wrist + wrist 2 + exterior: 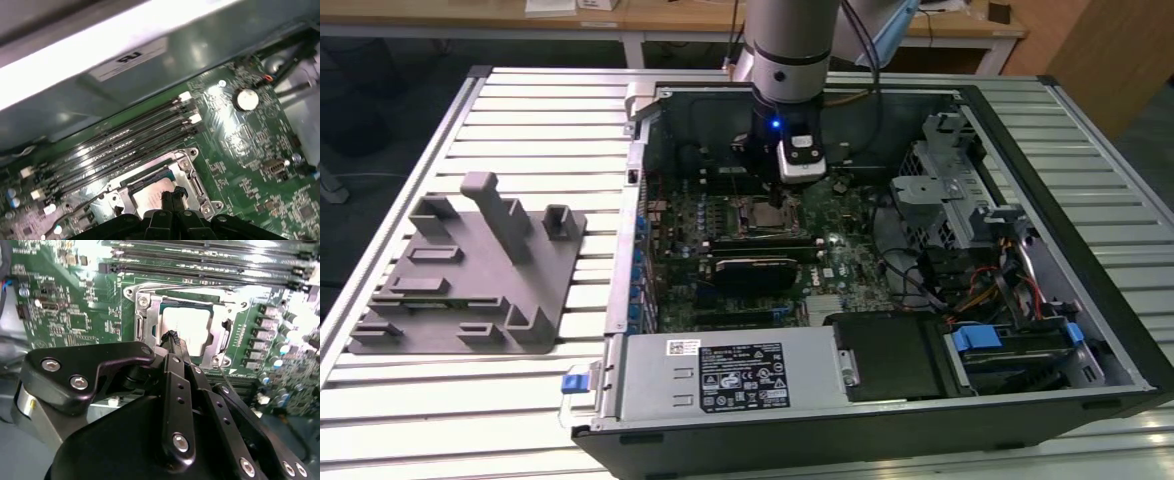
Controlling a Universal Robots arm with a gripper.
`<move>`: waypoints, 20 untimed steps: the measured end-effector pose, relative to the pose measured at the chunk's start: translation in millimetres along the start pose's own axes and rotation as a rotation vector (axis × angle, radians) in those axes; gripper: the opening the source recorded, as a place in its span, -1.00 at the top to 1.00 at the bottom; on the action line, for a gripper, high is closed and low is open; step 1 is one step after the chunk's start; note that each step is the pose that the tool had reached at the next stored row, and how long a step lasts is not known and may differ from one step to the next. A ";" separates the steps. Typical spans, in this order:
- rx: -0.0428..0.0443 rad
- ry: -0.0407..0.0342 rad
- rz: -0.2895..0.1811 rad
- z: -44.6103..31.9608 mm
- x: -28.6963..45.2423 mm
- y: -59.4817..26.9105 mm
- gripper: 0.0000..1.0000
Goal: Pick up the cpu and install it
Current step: 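Close the cpu cover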
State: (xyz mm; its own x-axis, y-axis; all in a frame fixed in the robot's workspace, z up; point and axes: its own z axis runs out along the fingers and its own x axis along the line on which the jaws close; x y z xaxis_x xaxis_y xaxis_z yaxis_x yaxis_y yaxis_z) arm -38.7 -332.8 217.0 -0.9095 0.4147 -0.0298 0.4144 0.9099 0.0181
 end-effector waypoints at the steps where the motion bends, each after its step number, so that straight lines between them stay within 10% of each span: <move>1: -0.0005 0.0003 -0.018 0.1 0.0 0.0 0.79; 20: -0.0087 0.0056 -0.312 3.2 -0.8 -2.1 0.79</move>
State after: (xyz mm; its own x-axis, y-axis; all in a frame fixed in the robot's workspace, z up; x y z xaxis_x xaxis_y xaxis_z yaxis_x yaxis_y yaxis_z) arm -38.7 -335.0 213.8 -0.9929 0.1154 -0.0297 0.1149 0.9932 0.0175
